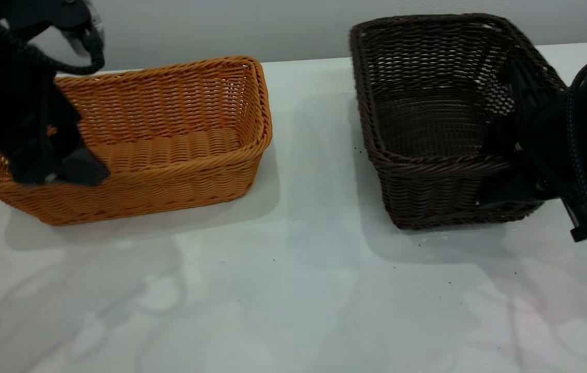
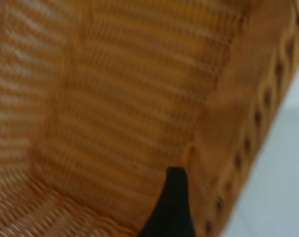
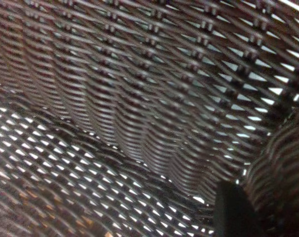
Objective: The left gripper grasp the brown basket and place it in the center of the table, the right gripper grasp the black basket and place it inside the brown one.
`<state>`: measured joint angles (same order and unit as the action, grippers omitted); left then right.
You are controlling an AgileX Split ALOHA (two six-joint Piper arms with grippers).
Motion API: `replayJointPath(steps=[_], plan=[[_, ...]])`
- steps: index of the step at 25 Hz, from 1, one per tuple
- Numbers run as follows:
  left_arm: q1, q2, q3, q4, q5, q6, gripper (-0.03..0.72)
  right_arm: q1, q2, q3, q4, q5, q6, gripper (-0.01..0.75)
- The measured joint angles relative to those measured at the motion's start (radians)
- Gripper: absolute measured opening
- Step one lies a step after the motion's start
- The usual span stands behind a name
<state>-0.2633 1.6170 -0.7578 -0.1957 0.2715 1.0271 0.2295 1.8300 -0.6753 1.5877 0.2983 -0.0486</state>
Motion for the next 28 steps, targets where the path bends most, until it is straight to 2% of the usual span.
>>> replayJointPath(steps=[4, 13, 20, 28], plan=[[0.0, 0.04, -0.056, -0.001, 0.02, 0.029, 0.605, 0.0, 0.0, 0.0, -0.003, 0.02, -0.025, 0.239], [0.0, 0.128, -0.06, 0.0, 0.054, 0.093, 0.605, 0.0, 0.0, -0.004, 0.001, 0.019, -0.057, 0.239], [0.0, 0.18, -0.06, -0.002, -0.017, 0.128, 0.579, 0.0, 0.0, -0.08, -0.007, 0.08, -0.14, 0.239], [0.0, 0.279, -0.067, -0.002, -0.119, 0.143, 0.489, -0.001, 0.0, -0.101, 0.0, 0.065, -0.127, 0.239]])
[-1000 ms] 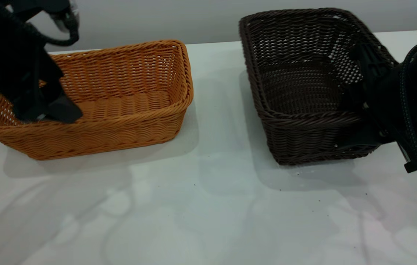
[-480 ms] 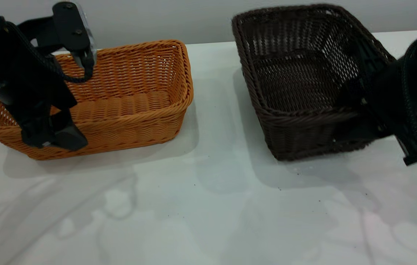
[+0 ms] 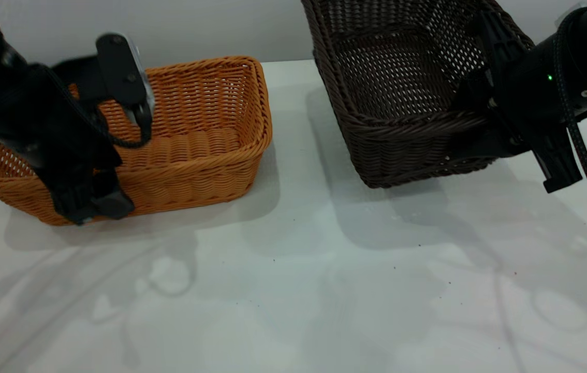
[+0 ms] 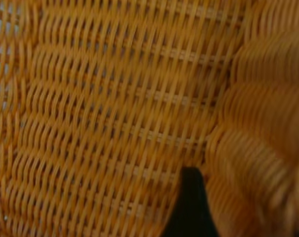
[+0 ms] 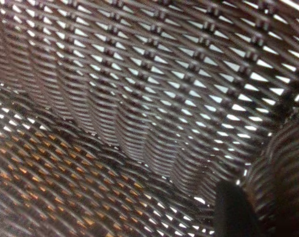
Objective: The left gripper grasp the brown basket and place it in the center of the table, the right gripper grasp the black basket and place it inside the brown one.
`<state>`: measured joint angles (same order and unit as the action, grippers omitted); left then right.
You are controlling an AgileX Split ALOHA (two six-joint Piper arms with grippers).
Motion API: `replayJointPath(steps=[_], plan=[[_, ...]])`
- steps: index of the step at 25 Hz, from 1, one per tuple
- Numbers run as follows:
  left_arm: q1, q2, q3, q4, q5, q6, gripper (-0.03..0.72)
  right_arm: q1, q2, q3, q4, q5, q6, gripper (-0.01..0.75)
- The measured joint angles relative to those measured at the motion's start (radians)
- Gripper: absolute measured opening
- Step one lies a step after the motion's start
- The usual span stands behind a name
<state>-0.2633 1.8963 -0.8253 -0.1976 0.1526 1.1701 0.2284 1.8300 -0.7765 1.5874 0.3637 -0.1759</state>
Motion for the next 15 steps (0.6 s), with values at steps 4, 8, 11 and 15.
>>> replayJointPath(steps=[4, 8, 11, 15], plan=[[0.0, 0.037, 0.0, 0.0, -0.045, 0.011, 0.4, -0.036, 0.0, 0.0, -0.005, 0.007, -0.02, 0.239], [0.0, 0.037, 0.0, 0.0, -0.063, 0.015, 0.246, -0.093, -0.001, 0.0, -0.005, 0.052, -0.067, 0.239], [-0.004, 0.036, 0.0, 0.007, -0.061, 0.06, 0.113, -0.141, -0.001, -0.003, -0.009, 0.092, -0.111, 0.239], [-0.031, 0.034, -0.001, -0.004, -0.006, 0.124, 0.093, -0.193, -0.002, -0.042, -0.069, 0.157, -0.137, 0.239]])
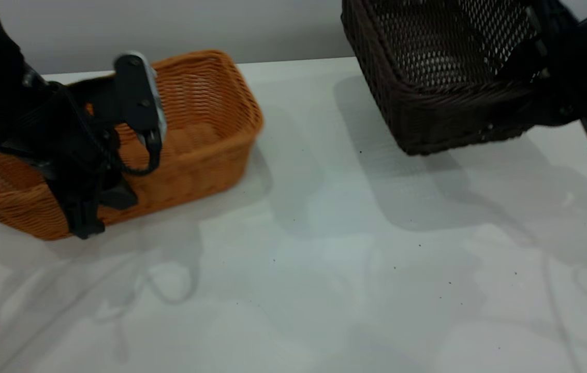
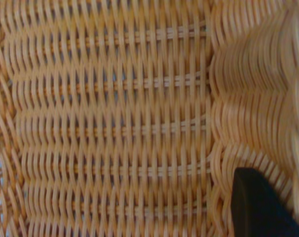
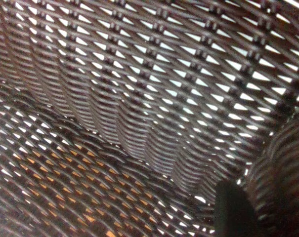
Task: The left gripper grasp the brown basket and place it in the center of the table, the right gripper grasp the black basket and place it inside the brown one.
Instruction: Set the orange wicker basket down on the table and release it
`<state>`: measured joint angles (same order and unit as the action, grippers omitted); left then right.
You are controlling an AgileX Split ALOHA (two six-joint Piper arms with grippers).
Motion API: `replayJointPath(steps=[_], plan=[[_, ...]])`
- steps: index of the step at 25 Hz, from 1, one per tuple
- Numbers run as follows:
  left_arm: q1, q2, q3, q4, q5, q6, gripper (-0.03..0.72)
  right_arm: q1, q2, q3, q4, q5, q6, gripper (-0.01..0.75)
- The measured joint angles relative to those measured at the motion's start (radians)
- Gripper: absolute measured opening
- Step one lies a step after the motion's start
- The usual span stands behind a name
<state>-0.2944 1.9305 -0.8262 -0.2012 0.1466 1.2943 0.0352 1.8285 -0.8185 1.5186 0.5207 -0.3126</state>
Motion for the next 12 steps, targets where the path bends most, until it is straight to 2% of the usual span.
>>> replayJointPath(steps=[4, 12], plan=[[-0.042, -0.002, 0.0, -0.001, 0.037, 0.039, 0.093, -0.016, 0.0, -0.056, -0.101, 0.086, 0.021, 0.239], [-0.177, -0.004, 0.0, -0.034, 0.08, 0.042, 0.093, -0.016, 0.0, -0.169, -0.215, 0.156, 0.075, 0.239]])
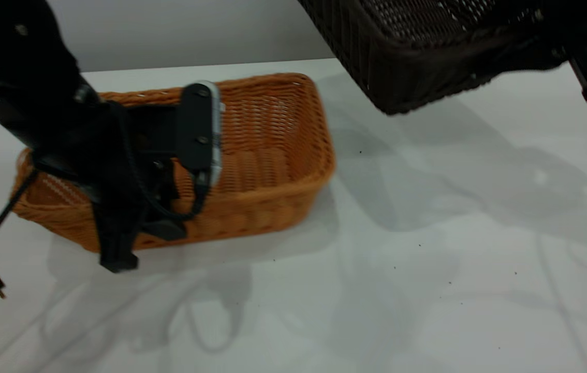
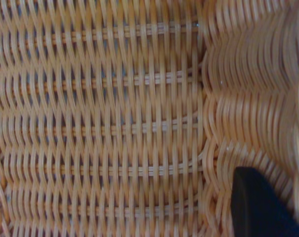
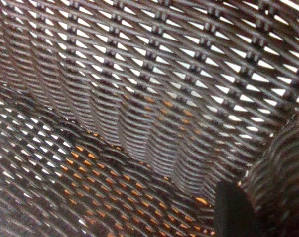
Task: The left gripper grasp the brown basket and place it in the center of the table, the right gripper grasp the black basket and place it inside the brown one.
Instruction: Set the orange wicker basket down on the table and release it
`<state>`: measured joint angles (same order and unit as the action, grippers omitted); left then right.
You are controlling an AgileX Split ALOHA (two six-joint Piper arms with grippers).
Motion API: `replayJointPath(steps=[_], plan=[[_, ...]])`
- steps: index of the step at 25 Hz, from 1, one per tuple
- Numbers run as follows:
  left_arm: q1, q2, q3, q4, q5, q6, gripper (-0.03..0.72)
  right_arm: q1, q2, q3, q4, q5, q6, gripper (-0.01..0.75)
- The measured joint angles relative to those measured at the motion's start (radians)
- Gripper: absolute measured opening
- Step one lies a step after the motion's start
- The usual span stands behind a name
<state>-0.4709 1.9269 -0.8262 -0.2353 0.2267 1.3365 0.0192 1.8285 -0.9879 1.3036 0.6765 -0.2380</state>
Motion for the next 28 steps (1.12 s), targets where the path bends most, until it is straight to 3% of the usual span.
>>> replayJointPath(steps=[16, 20, 28], plan=[[-0.276, 0.001, 0.001, -0.054, -0.089, -0.146, 0.093, 0.0, 0.0, -0.217, -0.228, 0.107, 0.109, 0.239], [-0.31, 0.001, -0.013, -0.054, -0.106, -0.19, 0.093, 0.0, 0.0, -0.222, -0.219, 0.114, 0.109, 0.239], [-0.311, 0.002, -0.087, -0.05, -0.061, -0.243, 0.093, 0.0, 0.0, -0.222, -0.22, 0.11, 0.109, 0.239]])
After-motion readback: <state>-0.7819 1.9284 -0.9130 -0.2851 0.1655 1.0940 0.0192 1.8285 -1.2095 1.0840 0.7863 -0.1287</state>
